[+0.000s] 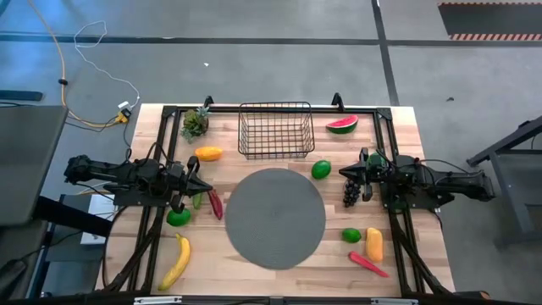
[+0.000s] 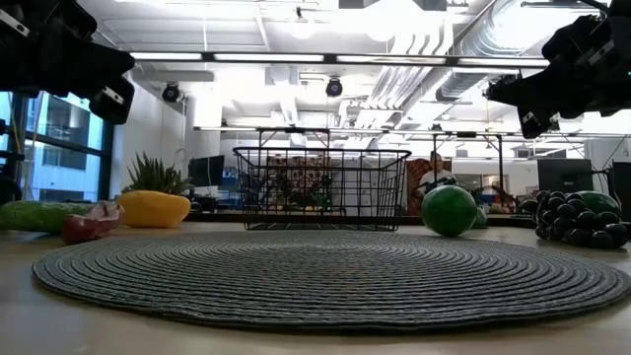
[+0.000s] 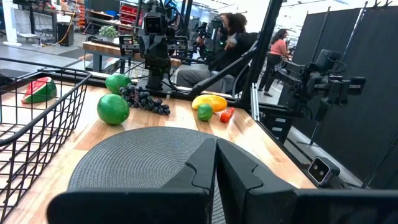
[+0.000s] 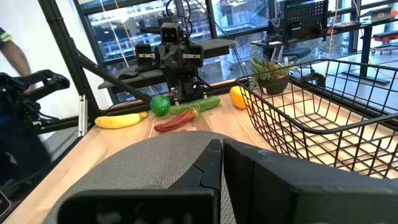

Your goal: Build produce basket

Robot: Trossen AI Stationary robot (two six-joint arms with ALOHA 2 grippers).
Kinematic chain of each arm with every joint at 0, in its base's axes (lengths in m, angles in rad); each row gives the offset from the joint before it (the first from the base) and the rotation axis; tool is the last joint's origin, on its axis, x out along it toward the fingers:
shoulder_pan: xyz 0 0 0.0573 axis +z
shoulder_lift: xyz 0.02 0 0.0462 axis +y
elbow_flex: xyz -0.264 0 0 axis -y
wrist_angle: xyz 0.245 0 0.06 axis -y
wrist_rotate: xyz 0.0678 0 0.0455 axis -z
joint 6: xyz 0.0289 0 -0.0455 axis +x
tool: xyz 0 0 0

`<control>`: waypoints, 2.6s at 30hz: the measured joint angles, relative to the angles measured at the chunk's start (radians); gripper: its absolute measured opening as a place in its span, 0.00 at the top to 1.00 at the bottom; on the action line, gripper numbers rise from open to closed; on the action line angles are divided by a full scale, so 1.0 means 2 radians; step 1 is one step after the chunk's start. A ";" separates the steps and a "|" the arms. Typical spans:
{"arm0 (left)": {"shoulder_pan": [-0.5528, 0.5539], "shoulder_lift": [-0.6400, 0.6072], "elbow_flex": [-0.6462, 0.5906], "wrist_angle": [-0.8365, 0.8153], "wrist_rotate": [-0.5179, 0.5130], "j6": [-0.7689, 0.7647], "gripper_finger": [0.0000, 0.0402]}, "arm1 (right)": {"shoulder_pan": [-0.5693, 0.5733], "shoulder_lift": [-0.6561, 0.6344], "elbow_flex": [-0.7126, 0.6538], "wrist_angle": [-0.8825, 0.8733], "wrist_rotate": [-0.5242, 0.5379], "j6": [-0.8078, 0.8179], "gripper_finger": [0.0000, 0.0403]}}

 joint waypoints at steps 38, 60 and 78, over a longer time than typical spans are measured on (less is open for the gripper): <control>0.000 0.000 0.000 0.000 0.000 0.000 0.99 | 0.000 0.000 0.000 0.000 0.000 0.000 1.00; 0.000 0.000 0.000 0.000 0.000 0.000 0.99 | 0.000 0.000 0.000 0.000 0.000 0.000 1.00; 0.000 0.000 0.000 0.004 -0.026 0.000 0.99 | 0.000 0.000 0.000 0.000 0.000 0.000 1.00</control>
